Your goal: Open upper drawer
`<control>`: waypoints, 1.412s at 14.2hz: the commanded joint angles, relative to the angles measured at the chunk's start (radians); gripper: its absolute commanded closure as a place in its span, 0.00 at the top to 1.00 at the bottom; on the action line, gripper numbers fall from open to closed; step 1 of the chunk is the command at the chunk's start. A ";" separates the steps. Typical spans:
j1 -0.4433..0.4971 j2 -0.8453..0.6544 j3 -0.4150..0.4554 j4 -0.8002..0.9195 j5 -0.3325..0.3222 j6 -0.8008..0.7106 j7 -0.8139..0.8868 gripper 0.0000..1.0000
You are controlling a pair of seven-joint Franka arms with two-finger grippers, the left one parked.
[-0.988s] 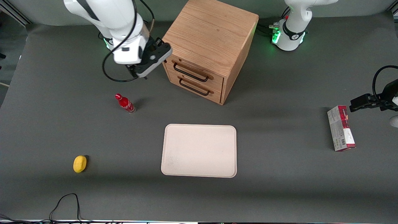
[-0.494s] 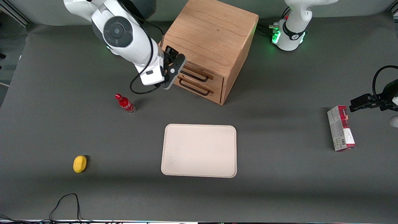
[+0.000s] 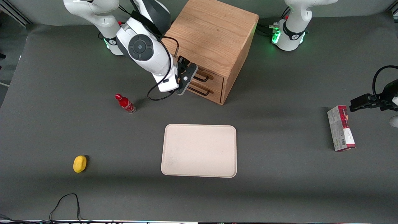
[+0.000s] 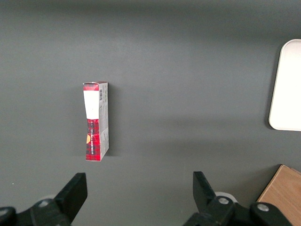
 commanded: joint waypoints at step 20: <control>-0.029 0.241 -0.192 0.307 -0.257 0.072 -0.175 1.00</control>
